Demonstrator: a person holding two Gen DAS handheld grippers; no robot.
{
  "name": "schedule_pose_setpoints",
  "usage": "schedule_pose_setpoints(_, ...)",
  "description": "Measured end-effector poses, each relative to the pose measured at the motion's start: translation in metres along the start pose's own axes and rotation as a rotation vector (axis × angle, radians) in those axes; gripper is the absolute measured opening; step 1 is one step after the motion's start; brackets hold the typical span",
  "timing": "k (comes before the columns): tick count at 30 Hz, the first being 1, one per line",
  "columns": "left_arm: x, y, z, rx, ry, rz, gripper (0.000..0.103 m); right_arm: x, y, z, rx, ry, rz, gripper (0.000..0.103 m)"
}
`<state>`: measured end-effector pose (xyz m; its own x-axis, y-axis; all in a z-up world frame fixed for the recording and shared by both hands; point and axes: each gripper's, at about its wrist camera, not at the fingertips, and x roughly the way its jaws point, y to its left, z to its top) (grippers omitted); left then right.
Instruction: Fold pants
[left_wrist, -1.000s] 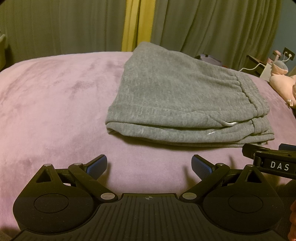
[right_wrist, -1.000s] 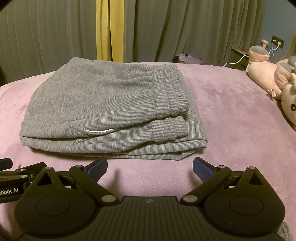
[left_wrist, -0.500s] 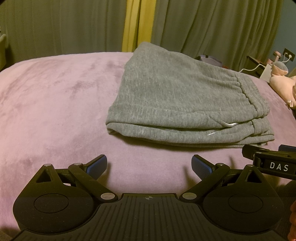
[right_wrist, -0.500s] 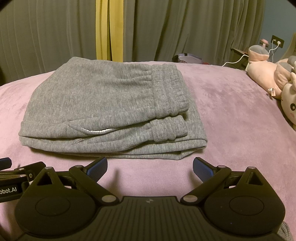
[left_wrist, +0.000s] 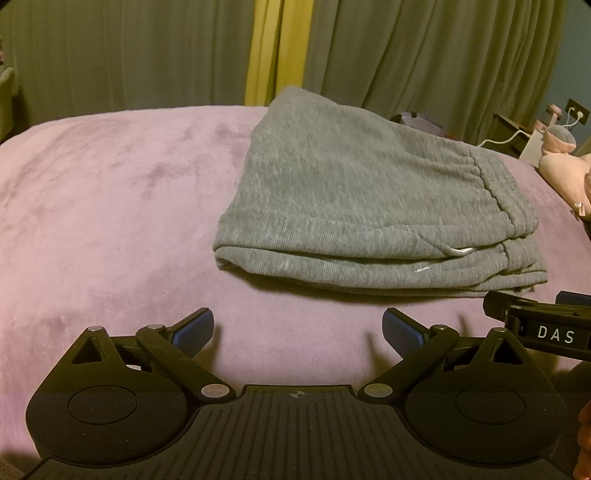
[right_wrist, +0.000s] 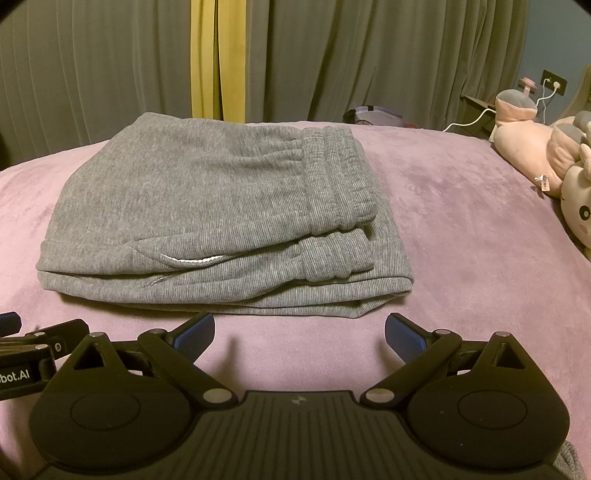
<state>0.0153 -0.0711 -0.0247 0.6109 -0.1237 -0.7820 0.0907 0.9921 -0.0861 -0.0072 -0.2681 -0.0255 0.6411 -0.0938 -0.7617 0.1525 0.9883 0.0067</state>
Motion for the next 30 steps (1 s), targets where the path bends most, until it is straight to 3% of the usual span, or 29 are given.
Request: schedule_pose_setpoints(30,-0.0017,0.0008,0.0021,-0.014,-0.008,0.009,0.101,0.0003,-0.0009,-0.0003,0.001,0.003,-0.001,0.099)
